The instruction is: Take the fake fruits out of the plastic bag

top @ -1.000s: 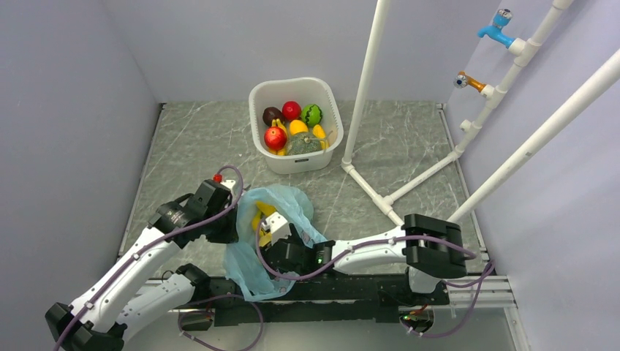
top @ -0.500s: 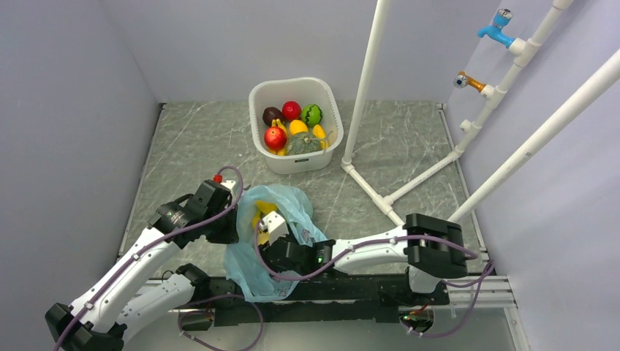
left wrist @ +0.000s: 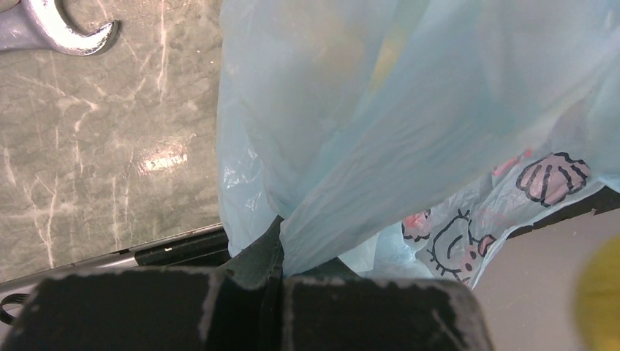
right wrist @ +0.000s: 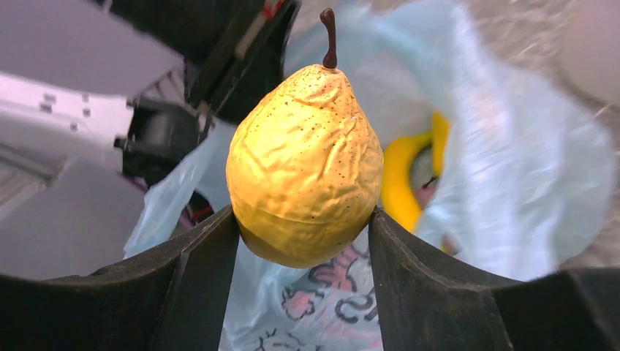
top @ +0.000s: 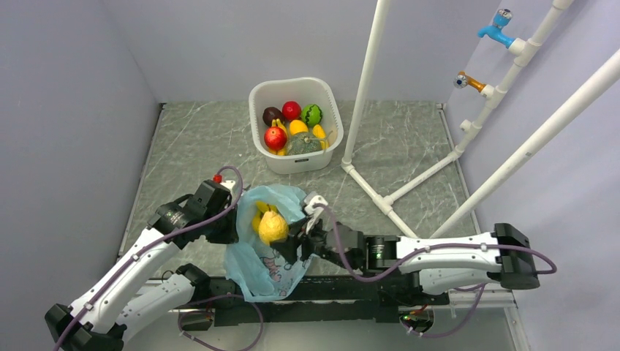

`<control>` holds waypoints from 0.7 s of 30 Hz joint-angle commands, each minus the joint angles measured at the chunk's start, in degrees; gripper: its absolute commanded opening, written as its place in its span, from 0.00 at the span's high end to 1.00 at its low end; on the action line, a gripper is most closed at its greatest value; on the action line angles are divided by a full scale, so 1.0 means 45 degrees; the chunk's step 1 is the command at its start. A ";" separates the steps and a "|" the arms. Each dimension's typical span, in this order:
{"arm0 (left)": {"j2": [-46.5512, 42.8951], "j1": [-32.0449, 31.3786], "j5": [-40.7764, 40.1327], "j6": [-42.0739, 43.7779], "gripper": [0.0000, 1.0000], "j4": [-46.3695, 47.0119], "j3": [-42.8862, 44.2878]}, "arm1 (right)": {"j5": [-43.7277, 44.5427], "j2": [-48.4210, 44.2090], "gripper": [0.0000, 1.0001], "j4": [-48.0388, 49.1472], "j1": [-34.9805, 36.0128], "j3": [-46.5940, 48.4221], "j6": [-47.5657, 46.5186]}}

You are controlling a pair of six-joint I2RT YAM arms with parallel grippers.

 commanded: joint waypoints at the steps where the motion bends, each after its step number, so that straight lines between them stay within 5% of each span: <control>1: -0.0191 -0.0017 -0.0026 -0.0053 1.00 0.0128 0.0014 | 0.1133 -0.1042 1.00 -0.0533 -0.0805 0.0781 -0.0642; 5: -0.0343 -0.0016 0.0003 -0.0060 1.00 0.0164 -0.0001 | 0.0178 -0.0744 1.00 -0.2504 -0.3401 0.2371 0.0104; 10: -0.0475 -0.0007 -0.0158 -0.0155 1.00 0.0127 -0.0001 | -0.0554 -0.0396 1.00 -0.2382 -0.5341 0.3332 -0.0402; 16: -0.0465 -0.0009 -0.0276 -0.0247 1.00 0.0124 0.0009 | 0.0347 0.2205 1.00 -0.1529 -0.6817 0.4483 -0.1783; 21: -0.0267 -0.0017 -0.0164 -0.0141 1.00 0.0094 0.0016 | -0.1279 0.4832 1.00 -0.1797 -0.8512 0.6838 -0.1477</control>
